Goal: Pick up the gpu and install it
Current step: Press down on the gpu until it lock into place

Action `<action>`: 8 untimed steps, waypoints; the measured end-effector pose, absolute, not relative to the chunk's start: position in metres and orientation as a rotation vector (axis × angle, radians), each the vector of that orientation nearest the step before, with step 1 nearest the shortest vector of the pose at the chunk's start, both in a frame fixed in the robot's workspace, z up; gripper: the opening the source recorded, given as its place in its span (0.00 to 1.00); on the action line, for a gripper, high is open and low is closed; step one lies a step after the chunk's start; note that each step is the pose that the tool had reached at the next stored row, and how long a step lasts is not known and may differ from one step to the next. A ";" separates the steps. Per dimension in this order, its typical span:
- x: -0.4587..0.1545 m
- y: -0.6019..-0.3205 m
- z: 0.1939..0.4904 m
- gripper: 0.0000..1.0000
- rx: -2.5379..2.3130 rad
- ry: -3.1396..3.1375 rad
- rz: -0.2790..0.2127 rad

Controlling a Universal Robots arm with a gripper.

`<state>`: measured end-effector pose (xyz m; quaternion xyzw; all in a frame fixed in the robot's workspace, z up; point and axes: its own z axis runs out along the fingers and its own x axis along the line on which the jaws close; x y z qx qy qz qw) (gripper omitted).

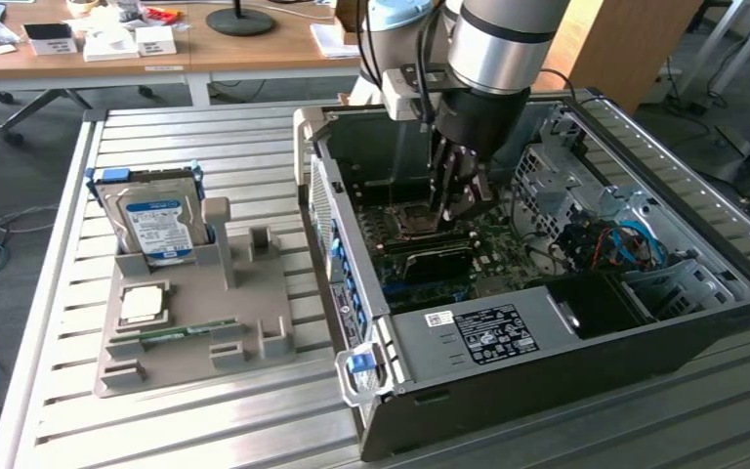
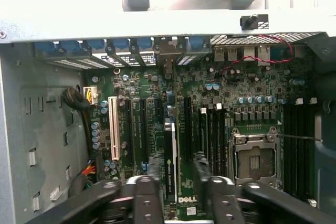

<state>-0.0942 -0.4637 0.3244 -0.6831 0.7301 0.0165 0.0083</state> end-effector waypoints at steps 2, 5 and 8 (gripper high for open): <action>-0.094 -0.464 0.324 0.25 -2.135 2.281 0.051; -0.094 -0.464 0.324 0.11 -2.135 2.281 0.051; -0.094 -0.464 0.324 0.11 -2.135 2.281 0.051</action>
